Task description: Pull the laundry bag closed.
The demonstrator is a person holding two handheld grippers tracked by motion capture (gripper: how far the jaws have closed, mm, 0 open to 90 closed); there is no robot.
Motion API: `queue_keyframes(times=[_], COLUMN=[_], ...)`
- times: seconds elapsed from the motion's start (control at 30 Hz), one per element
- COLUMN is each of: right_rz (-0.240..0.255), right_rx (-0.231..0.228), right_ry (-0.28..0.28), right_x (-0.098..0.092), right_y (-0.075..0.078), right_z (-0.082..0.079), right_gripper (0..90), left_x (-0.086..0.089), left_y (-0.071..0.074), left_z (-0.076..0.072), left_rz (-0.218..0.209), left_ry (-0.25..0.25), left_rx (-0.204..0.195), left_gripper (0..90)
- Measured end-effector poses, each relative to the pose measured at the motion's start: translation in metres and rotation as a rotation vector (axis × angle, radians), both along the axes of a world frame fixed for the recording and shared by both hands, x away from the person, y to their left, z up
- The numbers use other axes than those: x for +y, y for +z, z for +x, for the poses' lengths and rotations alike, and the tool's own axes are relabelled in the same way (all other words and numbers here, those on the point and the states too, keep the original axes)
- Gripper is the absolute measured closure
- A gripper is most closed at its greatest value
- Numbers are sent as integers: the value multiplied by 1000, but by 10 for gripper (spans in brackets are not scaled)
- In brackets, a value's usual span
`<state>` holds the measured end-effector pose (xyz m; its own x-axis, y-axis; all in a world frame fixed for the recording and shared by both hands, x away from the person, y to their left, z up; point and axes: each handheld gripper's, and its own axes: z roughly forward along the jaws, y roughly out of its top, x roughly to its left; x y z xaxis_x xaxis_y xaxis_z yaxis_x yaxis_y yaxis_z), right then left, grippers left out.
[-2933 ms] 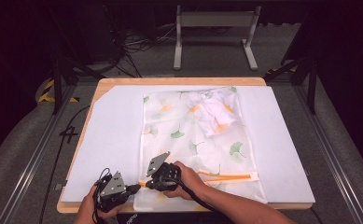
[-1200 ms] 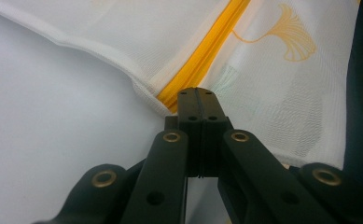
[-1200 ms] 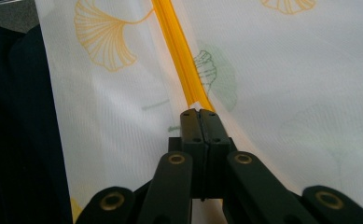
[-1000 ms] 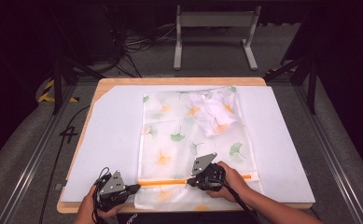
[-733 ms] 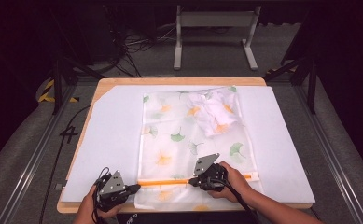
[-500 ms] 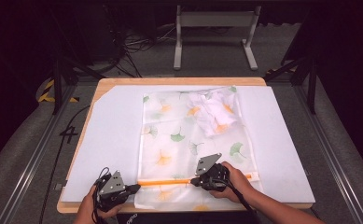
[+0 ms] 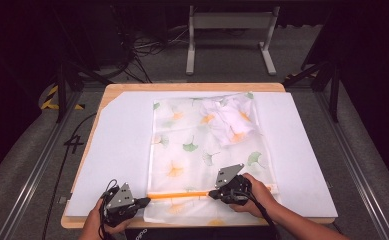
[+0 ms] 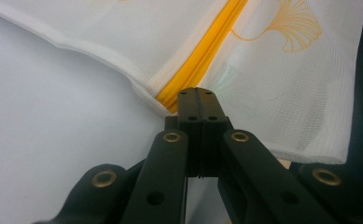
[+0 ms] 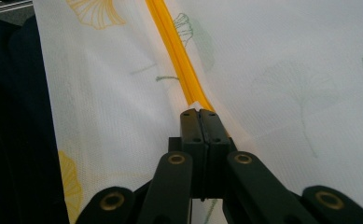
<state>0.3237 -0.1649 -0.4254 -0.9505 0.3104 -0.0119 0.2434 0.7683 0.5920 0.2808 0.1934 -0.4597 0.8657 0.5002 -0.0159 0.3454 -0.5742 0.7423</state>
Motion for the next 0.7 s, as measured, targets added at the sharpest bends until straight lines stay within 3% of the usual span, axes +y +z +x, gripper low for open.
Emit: queue_keyframes(times=[0.7], right_rz=[15], right_rx=[7], right_ry=[-33], right_x=[-20], right_y=[0], right_z=[-3], right_gripper=[900], left_x=[0], left_y=[0], left_z=[0], left_rz=[-1], left_ry=[0], left_rx=[2], left_gripper=[900])
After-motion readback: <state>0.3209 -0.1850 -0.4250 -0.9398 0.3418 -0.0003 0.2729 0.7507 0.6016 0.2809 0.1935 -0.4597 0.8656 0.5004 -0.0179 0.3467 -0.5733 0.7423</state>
